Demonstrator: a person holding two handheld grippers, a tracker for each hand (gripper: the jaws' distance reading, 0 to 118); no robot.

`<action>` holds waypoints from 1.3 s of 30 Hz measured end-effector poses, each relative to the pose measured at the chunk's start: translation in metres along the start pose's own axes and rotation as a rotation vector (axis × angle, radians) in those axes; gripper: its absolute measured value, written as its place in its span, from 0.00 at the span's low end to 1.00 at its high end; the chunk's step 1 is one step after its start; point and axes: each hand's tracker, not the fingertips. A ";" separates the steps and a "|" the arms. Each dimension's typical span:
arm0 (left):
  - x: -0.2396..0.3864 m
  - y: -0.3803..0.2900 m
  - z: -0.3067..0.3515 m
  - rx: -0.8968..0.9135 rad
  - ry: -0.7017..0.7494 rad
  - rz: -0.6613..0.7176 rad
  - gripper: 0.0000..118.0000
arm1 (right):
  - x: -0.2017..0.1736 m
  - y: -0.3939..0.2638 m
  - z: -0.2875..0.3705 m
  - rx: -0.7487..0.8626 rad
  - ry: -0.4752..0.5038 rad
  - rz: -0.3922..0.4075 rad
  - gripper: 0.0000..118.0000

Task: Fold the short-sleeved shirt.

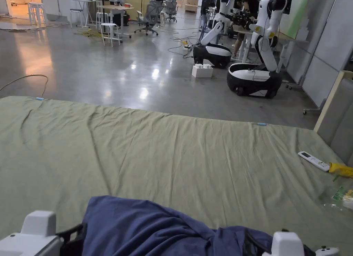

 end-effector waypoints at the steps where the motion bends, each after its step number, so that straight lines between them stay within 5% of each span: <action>1: 0.005 0.007 0.003 0.045 0.001 0.013 0.59 | -0.005 0.009 0.001 0.039 -0.004 -0.019 0.65; 4: 0.020 0.025 0.012 0.157 0.008 0.027 0.55 | -0.019 0.030 0.003 0.128 -0.012 -0.041 0.29; 5: 0.025 0.029 0.015 0.192 0.014 0.021 0.47 | -0.024 0.036 0.003 0.156 -0.025 -0.040 0.16; 8: 0.039 0.037 0.023 0.280 0.054 -0.015 0.10 | -0.032 0.048 0.005 0.211 -0.009 -0.047 0.08; 16: 0.050 0.045 0.042 0.334 0.008 -0.069 0.01 | -0.042 0.059 0.013 0.283 -0.031 -0.028 0.00; 27: 0.013 0.030 -0.003 0.132 -0.119 0.098 0.01 | -0.038 0.048 0.001 0.232 0.001 -0.017 0.00; 35: -0.029 0.046 -0.135 -0.179 -0.134 0.279 0.01 | -0.033 0.032 -0.024 0.153 0.012 -0.023 0.00; 37: -0.032 0.049 -0.168 -0.199 -0.075 0.197 0.11 | -0.032 0.027 -0.032 0.135 0.014 -0.018 0.00; 39: -0.033 0.050 -0.201 -0.255 -0.085 0.142 0.44 | -0.030 0.021 -0.042 0.115 0.014 -0.008 0.00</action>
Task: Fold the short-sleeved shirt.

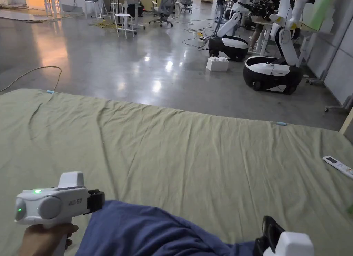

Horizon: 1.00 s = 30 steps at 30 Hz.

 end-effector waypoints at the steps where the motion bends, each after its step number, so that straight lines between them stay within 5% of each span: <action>1: -0.003 0.006 -0.016 -0.085 -0.044 0.038 0.58 | 0.002 -0.005 -0.006 -0.017 0.001 0.007 0.00; 6: -0.018 0.020 -0.077 -0.170 0.019 0.127 0.63 | 0.010 -0.030 -0.030 -0.099 -0.006 0.012 0.00; 13: -0.012 0.004 -0.127 -0.350 0.126 -0.060 0.62 | 0.023 -0.061 -0.050 -0.197 -0.022 -0.012 0.00; 16: 0.005 -0.007 -0.123 -0.264 0.179 -0.167 0.61 | 0.030 -0.069 -0.053 -0.223 -0.033 -0.023 0.00; 19: 0.010 -0.010 -0.120 -0.261 0.171 -0.181 0.47 | 0.039 -0.075 -0.056 -0.245 -0.049 -0.036 0.00; 23: 0.025 -0.007 -0.119 -0.290 0.129 -0.285 0.11 | 0.060 -0.074 -0.061 -0.265 -0.095 -0.080 0.01; 26: 0.034 -0.012 -0.116 -0.308 0.141 -0.340 0.05 | 0.086 -0.071 -0.074 -0.326 -0.129 -0.133 0.01; 28: 0.032 -0.011 -0.112 -0.304 0.135 -0.338 0.05 | 0.106 -0.070 -0.090 -0.398 -0.140 -0.141 0.12; 30: 0.035 -0.009 -0.096 -0.296 0.132 -0.333 0.04 | 0.125 -0.073 -0.107 -0.475 -0.121 -0.152 0.42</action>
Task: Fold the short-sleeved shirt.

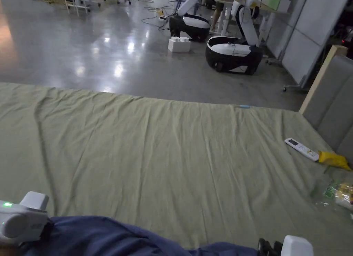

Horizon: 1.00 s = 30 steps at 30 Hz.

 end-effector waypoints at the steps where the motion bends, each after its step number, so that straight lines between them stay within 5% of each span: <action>1: -0.001 -0.001 0.005 0.025 -0.011 0.024 0.04 | 0.008 0.004 -0.010 -0.057 0.018 -0.001 0.48; 7: -0.006 -0.008 0.042 0.102 -0.048 0.092 0.04 | 0.022 0.013 -0.065 -0.263 0.029 0.016 0.50; 14: -0.007 -0.017 0.072 0.168 -0.049 0.090 0.04 | -0.005 -0.006 -0.109 -0.399 0.043 0.136 0.52; 16: -0.007 -0.020 0.075 0.183 -0.046 0.101 0.04 | -0.006 0.000 -0.104 -0.391 0.051 0.148 0.44; 18: -0.007 -0.017 0.070 0.190 -0.050 0.106 0.04 | -0.008 0.001 -0.099 -0.383 0.089 0.137 0.06; 22: -0.002 -0.018 0.068 0.206 -0.051 0.106 0.04 | -0.009 0.003 -0.091 -0.374 0.076 0.155 0.05; 30: 0.002 -0.004 0.150 0.366 -0.033 0.142 0.04 | -0.008 0.057 -0.015 -0.060 0.072 0.130 0.04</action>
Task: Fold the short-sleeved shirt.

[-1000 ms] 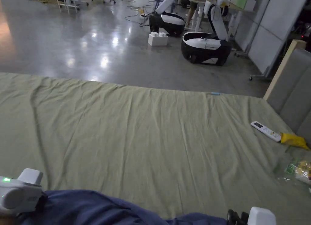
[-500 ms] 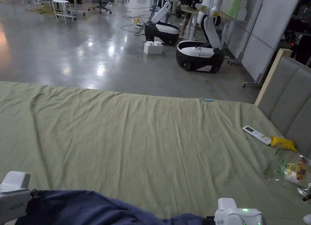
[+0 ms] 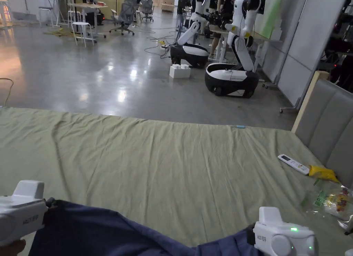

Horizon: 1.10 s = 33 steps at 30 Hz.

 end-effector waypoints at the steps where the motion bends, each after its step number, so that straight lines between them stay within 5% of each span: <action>1: -0.009 0.005 0.015 0.028 0.003 0.007 0.04 | 0.000 0.008 0.010 0.034 0.002 -0.005 0.04; 16: -0.061 0.115 0.145 0.321 0.065 0.033 0.04 | -0.005 0.131 0.145 0.436 -0.022 0.037 0.04; 33: -0.093 0.231 0.165 0.455 0.132 0.045 0.04 | -0.011 0.275 0.194 0.664 -0.083 0.062 0.04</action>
